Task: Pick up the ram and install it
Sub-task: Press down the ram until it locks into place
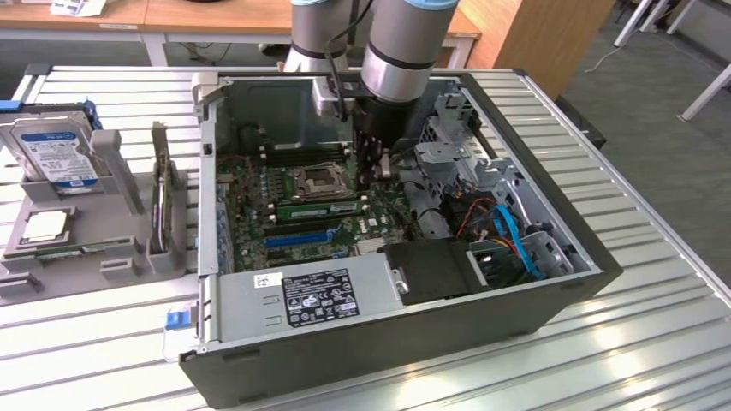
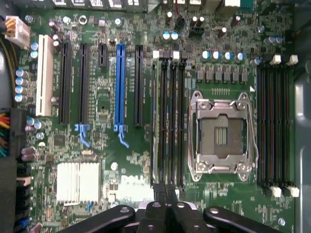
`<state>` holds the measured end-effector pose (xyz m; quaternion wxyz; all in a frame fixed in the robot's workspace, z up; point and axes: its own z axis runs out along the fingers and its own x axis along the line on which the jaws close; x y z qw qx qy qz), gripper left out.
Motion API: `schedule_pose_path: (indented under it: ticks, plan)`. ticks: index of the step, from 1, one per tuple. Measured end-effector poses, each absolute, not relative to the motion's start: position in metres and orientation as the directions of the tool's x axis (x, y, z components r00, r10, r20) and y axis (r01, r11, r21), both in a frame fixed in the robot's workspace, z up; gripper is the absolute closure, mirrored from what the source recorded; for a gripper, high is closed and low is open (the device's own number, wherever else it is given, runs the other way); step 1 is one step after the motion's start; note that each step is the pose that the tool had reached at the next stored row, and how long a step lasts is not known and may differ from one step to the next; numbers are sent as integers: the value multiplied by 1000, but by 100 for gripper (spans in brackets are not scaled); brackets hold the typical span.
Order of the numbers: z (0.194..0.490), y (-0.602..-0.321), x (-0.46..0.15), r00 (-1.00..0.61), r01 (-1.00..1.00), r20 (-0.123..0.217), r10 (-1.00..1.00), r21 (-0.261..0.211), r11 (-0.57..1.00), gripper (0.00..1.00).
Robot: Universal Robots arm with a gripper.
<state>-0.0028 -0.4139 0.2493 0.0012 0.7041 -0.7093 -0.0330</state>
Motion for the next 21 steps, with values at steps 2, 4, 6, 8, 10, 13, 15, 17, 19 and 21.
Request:
schedule_pose_path:
  ticks: [2,4,6,8,10,13,15,17,19,21]
  plan:
    - [249,-414,-6,-9,-999,-45,-999,49,6,90]
    - [249,-414,-9,-8,-999,-45,-999,49,6,90]
    - [249,-414,-12,-8,-999,-45,-999,49,6,90]
    - [249,-414,-15,-9,-999,-45,-999,49,6,90]
    - [249,-414,-18,-8,-999,-45,-999,49,6,90]
    - [249,-414,-23,-8,-999,-45,-999,49,6,90]
    - [249,-414,-27,-8,-999,-45,-999,49,6,90]
    - [249,-414,-31,-8,-999,-45,-999,49,6,90]
    - [249,-414,-35,-9,-999,-45,-999,49,6,90]
    - [249,-414,-39,-8,-999,-45,-999,49,6,90]
